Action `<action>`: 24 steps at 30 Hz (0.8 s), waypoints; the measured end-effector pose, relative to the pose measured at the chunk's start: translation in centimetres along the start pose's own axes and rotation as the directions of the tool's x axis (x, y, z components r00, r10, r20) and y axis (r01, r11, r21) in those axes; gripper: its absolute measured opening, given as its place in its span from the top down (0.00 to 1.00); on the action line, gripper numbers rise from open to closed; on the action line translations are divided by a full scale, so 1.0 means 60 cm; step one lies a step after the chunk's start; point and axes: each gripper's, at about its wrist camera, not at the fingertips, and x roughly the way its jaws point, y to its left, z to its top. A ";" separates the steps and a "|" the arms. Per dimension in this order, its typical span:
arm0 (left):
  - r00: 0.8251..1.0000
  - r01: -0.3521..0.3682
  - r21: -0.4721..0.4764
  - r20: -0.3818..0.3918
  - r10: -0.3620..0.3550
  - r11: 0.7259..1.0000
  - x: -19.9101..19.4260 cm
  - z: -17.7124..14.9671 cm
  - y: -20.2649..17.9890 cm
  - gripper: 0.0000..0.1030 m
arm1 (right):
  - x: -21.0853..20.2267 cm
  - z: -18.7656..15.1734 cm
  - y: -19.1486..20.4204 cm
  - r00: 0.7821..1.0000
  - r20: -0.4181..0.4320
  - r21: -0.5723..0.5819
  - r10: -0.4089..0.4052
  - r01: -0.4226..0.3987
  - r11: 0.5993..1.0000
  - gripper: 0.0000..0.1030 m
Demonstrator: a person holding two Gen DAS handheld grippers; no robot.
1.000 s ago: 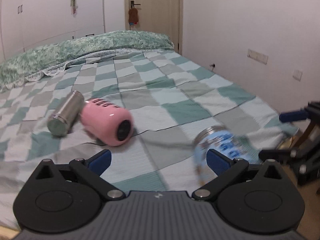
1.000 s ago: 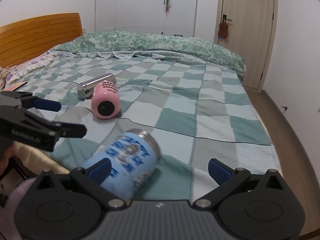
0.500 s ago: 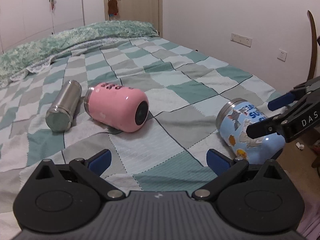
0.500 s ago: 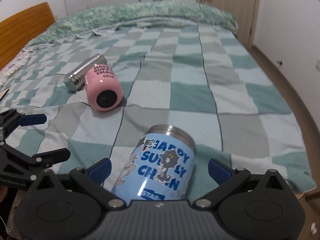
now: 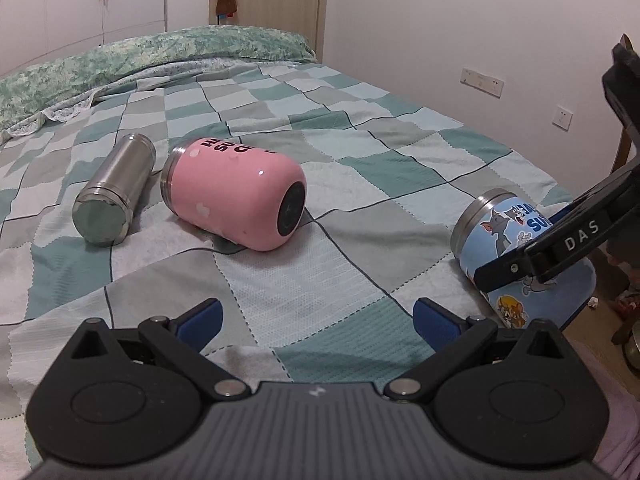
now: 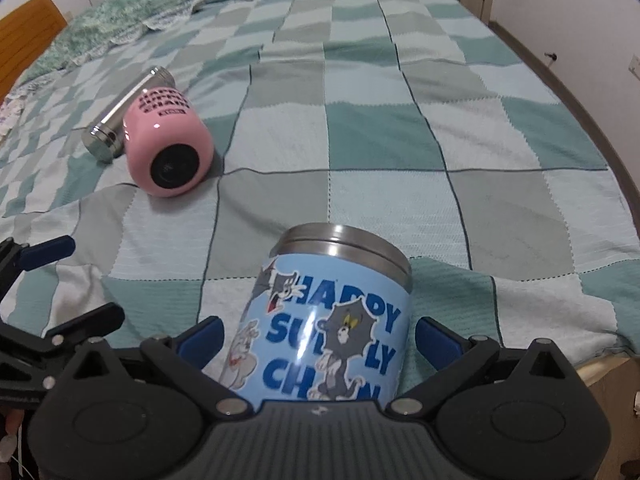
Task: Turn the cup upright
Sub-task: 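Lift the light-blue cup with the right tool and rotate it, then turn the light-blue cup rim-up and lower it onto the bed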
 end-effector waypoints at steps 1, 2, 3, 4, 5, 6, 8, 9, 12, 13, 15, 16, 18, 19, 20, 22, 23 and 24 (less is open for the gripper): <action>1.000 0.002 -0.001 -0.001 -0.002 1.000 0.002 0.000 0.000 0.00 | 0.004 0.002 -0.001 1.000 -0.016 0.004 0.008 -0.008 1.000 0.07; 1.000 0.004 -0.001 0.000 -0.004 1.000 0.003 0.000 0.001 0.00 | 0.007 0.003 -0.003 0.999 -0.030 0.012 0.018 -0.017 1.000 0.08; 1.000 0.004 -0.003 -0.001 -0.004 1.000 0.005 0.000 0.002 0.00 | 0.011 0.005 -0.007 0.998 -0.048 0.024 0.027 -0.026 0.999 0.11; 1.000 0.002 -0.003 -0.002 -0.002 1.000 0.006 0.001 0.001 0.00 | 0.015 0.006 -0.010 0.998 -0.060 0.035 0.034 -0.032 0.999 0.12; 1.000 0.000 -0.003 -0.002 0.000 1.000 0.006 0.001 0.002 0.00 | 0.018 0.007 -0.014 0.997 -0.067 0.048 0.045 -0.042 0.998 0.12; 1.000 -0.001 -0.003 -0.002 0.001 1.000 0.007 0.002 0.002 0.00 | 0.019 0.008 -0.015 0.997 -0.068 0.052 0.047 -0.044 0.998 0.13; 1.000 -0.004 -0.003 -0.004 0.004 1.000 0.007 0.002 0.001 0.00 | 0.020 0.010 -0.017 0.996 -0.067 0.053 0.058 -0.055 0.997 0.14; 1.000 -0.006 -0.002 -0.004 0.006 1.000 0.007 0.003 0.001 0.00 | 0.020 0.010 -0.018 0.996 -0.065 0.051 0.069 -0.066 0.997 0.15; 1.000 -0.005 -0.002 -0.002 0.005 1.000 0.007 0.004 0.000 0.00 | 0.018 0.009 -0.022 0.994 -0.056 0.046 0.092 -0.090 0.995 0.15; 1.000 -0.005 -0.003 -0.001 0.005 1.000 0.006 0.004 0.000 0.00 | 0.016 0.007 -0.023 0.994 -0.050 0.040 0.102 -0.100 0.994 0.15; 1.000 -0.006 -0.009 0.002 0.006 1.000 0.006 0.006 0.000 0.00 | 0.010 0.004 -0.026 0.992 -0.032 0.034 0.120 -0.119 0.992 0.15; 1.000 -0.004 -0.012 0.004 0.004 1.000 0.006 0.007 0.001 0.00 | 0.007 0.003 -0.029 0.991 -0.018 0.036 0.135 -0.134 0.990 0.15; 1.000 0.001 -0.019 0.009 -0.001 1.000 0.004 0.010 0.001 0.00 | -0.005 -0.003 -0.033 0.986 0.028 0.031 0.166 -0.166 0.986 0.16; 1.000 0.004 -0.022 0.013 -0.004 1.000 0.003 0.011 0.001 0.00 | -0.014 -0.006 -0.034 0.982 0.064 0.016 0.178 -0.179 0.984 0.16; 1.000 0.006 -0.025 0.016 -0.006 1.000 0.002 0.013 0.001 0.00 | -0.022 -0.009 -0.034 0.978 0.096 0.002 0.187 -0.188 0.982 0.16; 1.000 0.007 -0.029 0.023 -0.006 1.000 0.000 0.018 0.000 0.00 | -0.040 -0.014 -0.033 0.961 0.190 -0.041 0.199 -0.195 0.980 0.18; 1.000 0.005 -0.033 0.027 -0.004 0.999 0.000 0.021 -0.001 0.00 | -0.050 -0.016 -0.032 0.947 0.246 -0.069 0.205 -0.194 0.979 0.18; 0.999 0.004 -0.036 0.032 -0.003 0.999 -0.001 0.024 -0.001 0.00 | -0.056 -0.016 -0.031 0.936 0.286 -0.091 0.206 -0.187 0.978 0.18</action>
